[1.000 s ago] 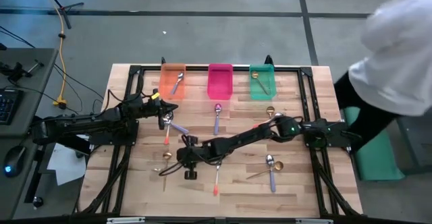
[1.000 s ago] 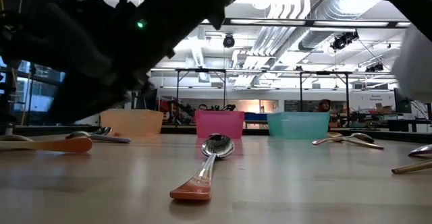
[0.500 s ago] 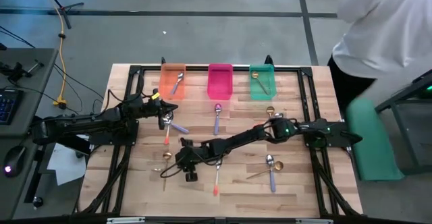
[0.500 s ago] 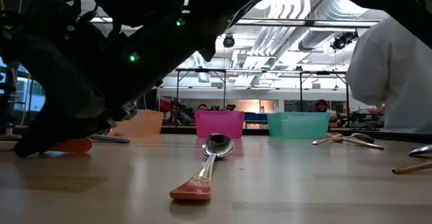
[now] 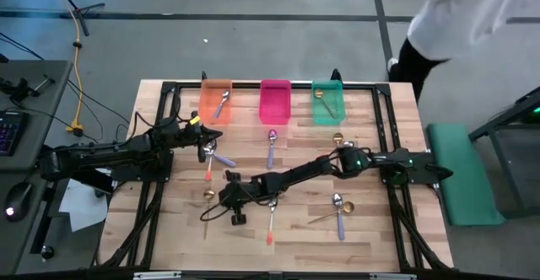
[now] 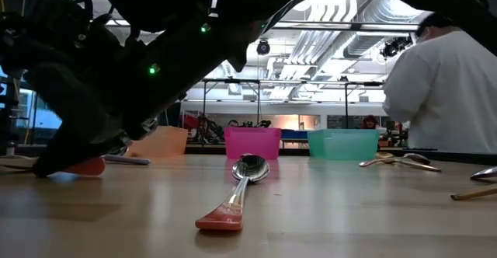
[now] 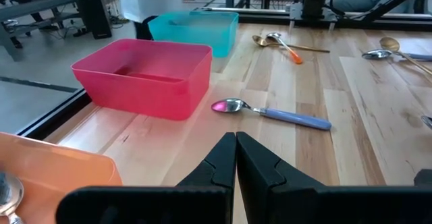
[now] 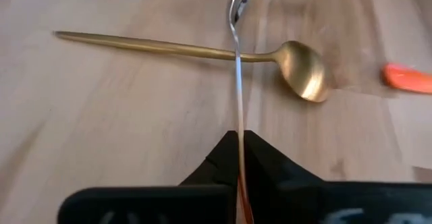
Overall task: Sort silverware by color (type)
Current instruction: Put the orange spoon into the pink bin
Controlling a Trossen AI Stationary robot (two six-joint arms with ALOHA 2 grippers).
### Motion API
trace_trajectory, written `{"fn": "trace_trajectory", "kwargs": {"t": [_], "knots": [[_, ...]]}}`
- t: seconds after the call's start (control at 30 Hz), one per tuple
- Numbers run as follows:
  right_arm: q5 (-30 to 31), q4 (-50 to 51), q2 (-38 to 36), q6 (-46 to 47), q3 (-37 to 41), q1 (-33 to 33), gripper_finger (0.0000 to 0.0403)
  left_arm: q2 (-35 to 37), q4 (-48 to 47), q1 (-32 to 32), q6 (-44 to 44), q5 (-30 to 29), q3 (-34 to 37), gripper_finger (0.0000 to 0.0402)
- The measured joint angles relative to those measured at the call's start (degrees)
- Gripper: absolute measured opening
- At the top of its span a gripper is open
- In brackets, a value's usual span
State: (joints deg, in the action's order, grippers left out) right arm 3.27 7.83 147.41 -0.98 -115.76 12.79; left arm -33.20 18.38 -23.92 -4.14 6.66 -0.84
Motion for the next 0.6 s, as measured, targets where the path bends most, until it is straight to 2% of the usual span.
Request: {"fn": "trace_trajectory", "kwargs": {"t": [0.17,0.3,0.43,0.6], "knots": [[6.5,0.9,-2.2,-1.0,0.1,0.8,0.0001,0.0,-0.2,0.0,0.4,0.0,0.0,0.0005],[12.2,5.4,-4.6,-1.0,0.1,1.6,0.0000,0.0,-0.2,0.0,0.4,0.0,0.0,0.0005],[20.4,13.5,-7.2,-0.2,0.1,2.7,0.0000,0.0,-0.2,0.0,0.4,0.0,0.0,0.0005],[31.9,29.7,-9.4,6.2,0.0,3.7,0.0000,0.0,-0.1,0.0,0.5,0.0,0.0,0.0005]]}}
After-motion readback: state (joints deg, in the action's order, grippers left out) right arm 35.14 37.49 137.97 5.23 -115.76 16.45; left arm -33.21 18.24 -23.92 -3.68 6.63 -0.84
